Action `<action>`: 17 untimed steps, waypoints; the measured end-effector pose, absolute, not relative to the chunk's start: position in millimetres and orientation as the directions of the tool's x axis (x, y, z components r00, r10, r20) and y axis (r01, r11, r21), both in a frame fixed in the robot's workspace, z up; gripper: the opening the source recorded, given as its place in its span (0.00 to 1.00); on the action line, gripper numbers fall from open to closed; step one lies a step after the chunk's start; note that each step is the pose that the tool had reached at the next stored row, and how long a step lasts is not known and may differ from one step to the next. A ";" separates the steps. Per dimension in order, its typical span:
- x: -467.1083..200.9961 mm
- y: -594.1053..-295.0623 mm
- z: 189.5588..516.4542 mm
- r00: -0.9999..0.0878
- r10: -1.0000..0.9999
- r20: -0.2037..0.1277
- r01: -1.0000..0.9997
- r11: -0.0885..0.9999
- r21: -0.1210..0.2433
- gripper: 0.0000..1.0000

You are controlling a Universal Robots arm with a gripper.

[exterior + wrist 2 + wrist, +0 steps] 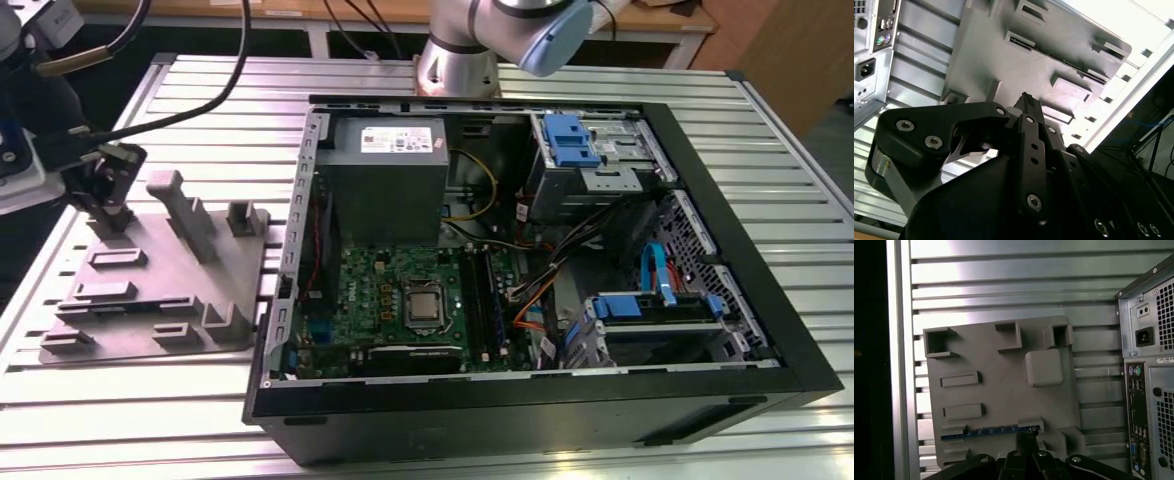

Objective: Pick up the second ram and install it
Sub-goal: 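Reach for the second ram, then pick up the second ram and move it above second insertion slot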

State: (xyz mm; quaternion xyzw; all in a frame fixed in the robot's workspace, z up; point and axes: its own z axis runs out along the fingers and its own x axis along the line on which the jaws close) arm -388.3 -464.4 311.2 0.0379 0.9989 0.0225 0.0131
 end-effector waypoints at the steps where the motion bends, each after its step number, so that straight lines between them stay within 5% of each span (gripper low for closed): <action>1: -390.2 -464.7 309.8 -0.997 0.076 -0.024 0.075 0.996 0.046 0.10; 17: -407.3 -467.4 297.4 -0.997 0.076 -0.024 0.075 0.996 0.046 0.10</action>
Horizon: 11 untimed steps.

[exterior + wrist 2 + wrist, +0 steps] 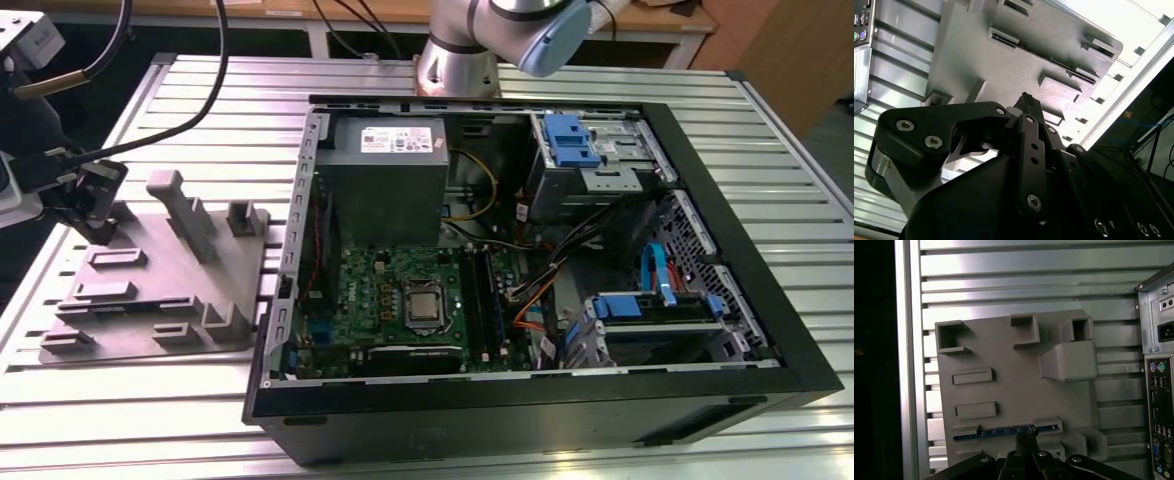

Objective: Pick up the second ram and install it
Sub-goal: 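Pick up the second ram and move it above second insertion slot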

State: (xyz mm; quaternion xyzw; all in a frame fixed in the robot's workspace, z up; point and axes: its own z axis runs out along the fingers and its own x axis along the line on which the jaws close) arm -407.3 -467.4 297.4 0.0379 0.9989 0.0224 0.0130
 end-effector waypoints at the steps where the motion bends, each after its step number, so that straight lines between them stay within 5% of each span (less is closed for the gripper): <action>1: -407.3 -467.4 297.4 -0.997 0.076 -0.024 0.075 0.996 0.046 0.10; 11: -407.6 -467.4 297.0 -0.997 0.074 -0.024 0.073 0.996 0.044 0.10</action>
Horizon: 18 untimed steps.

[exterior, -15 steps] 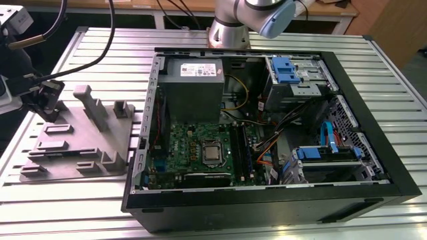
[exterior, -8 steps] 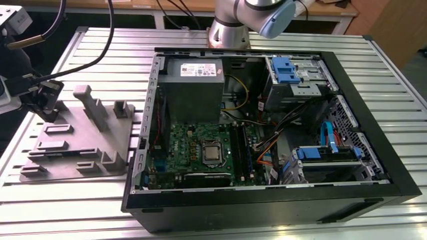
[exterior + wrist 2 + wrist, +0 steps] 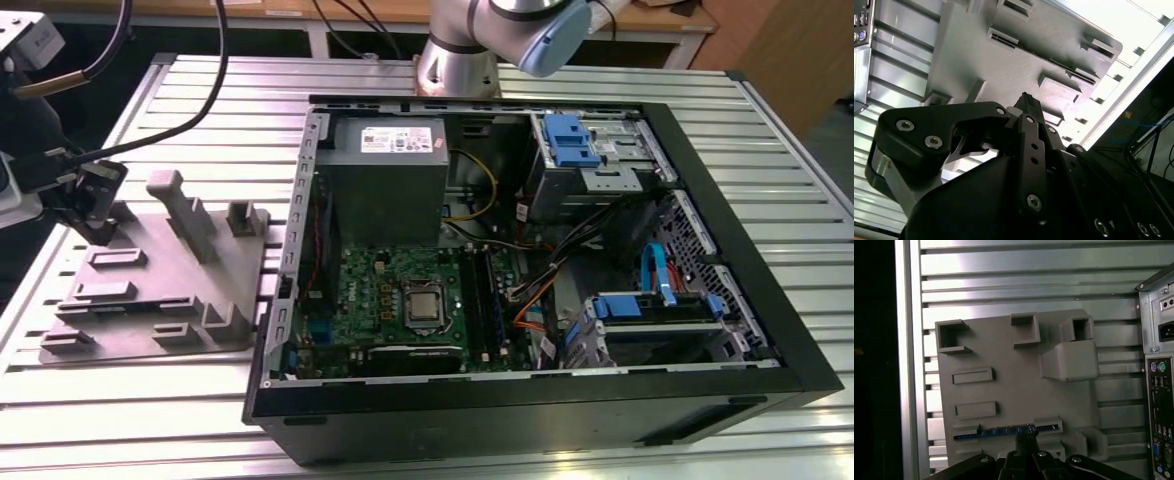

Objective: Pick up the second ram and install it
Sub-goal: 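Pick up the second ram and move it above second insertion slot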

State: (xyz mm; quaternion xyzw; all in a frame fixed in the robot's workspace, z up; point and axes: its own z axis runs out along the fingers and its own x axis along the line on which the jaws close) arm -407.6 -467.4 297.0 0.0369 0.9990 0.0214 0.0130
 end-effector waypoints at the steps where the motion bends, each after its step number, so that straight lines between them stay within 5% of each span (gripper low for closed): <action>1: -407.5 -467.4 296.6 -0.997 0.070 -0.025 0.069 0.997 0.044 0.10; 18: -407.5 -467.4 289.6 -0.981 -0.195 -0.024 -0.196 0.980 0.044 0.10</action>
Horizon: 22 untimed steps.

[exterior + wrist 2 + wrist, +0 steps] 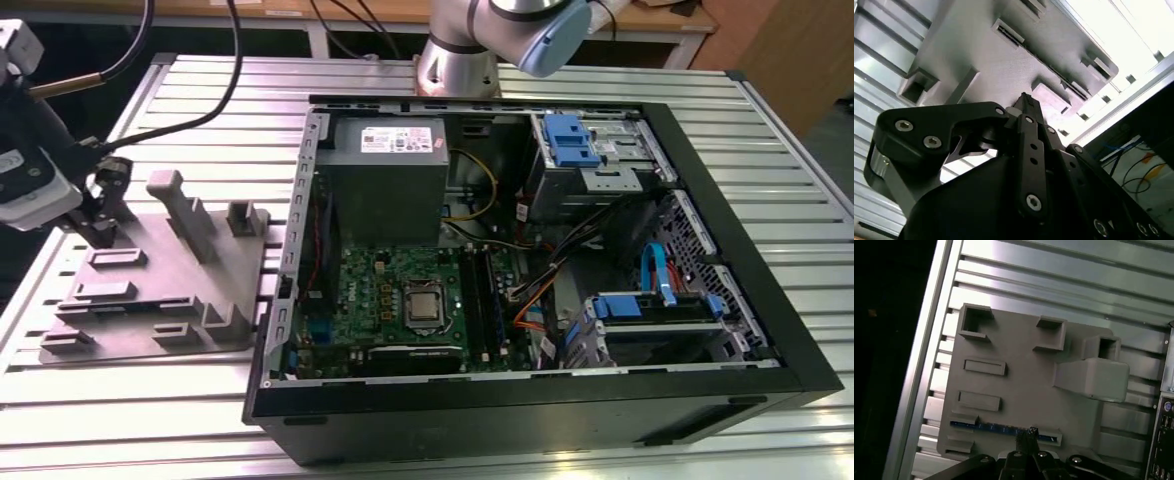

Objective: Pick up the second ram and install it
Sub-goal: 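Pick up the second ram and move it above second insertion slot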

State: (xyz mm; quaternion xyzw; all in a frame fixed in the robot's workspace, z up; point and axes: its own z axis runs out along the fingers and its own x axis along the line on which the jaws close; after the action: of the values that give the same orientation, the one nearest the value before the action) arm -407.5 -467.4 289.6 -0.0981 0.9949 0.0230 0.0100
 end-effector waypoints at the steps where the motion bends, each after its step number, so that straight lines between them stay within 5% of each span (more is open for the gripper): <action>1: -407.5 -467.4 289.3 -0.977 -0.212 -0.024 -0.213 0.976 0.044 0.10; 22: -407.5 -467.4 278.3 -0.827 -0.562 -0.024 -0.562 0.826 0.044 0.10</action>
State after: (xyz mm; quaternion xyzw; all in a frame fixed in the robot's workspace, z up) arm -407.5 -467.4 278.3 -0.2940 0.9555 0.0244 0.0053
